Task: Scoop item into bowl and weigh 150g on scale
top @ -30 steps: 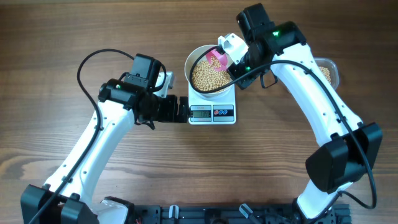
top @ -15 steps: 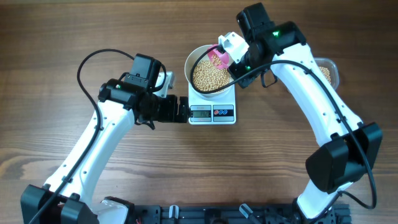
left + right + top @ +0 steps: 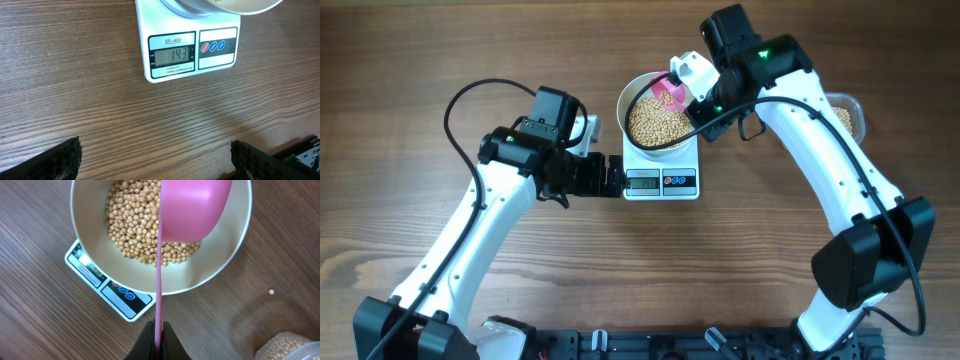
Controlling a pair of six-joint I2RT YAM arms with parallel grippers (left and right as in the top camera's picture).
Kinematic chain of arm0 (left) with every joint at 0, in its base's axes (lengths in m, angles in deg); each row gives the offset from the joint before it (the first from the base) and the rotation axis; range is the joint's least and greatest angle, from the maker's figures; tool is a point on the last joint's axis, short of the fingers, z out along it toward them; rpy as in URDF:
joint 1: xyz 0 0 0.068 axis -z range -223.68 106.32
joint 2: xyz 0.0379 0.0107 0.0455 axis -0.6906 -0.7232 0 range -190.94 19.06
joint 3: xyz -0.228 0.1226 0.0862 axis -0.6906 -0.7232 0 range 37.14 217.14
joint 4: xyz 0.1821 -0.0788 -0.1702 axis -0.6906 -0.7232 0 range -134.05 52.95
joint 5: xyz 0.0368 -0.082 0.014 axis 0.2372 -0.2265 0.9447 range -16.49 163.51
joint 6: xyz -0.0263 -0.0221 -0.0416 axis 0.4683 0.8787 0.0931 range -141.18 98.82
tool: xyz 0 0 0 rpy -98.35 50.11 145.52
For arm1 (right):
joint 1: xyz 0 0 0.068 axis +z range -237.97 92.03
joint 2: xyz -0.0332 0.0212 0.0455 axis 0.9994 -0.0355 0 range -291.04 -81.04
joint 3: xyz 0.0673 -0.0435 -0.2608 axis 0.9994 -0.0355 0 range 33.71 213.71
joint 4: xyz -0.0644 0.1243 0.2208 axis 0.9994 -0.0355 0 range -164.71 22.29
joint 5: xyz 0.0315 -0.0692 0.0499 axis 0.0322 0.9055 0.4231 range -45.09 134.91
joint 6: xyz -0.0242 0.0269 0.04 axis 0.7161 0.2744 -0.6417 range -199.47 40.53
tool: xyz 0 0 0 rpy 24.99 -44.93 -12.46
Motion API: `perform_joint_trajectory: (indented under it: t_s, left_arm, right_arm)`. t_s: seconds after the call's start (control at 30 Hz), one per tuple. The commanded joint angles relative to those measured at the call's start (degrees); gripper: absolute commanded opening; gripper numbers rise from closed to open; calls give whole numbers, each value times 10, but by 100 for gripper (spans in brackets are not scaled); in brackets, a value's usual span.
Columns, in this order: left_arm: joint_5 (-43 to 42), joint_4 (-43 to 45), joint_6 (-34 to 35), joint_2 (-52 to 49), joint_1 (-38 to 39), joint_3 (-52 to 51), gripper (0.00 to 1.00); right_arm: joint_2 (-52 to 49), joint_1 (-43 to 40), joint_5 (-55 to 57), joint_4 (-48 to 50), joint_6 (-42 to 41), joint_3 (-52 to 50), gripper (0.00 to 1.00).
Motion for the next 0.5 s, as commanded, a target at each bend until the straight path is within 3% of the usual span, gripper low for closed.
perform_joint_trajectory:
  t_s: [0.0,0.47]
  left_arm:
    - [-5,0,-11,-4,-2,-1,100]
    - [-5,0,-11,-4,-2,-1,100]
  right_arm:
    - [18,-1,-29,-2,-5,13,4]
    - [18,-47,-139,-23,-6,13,4]
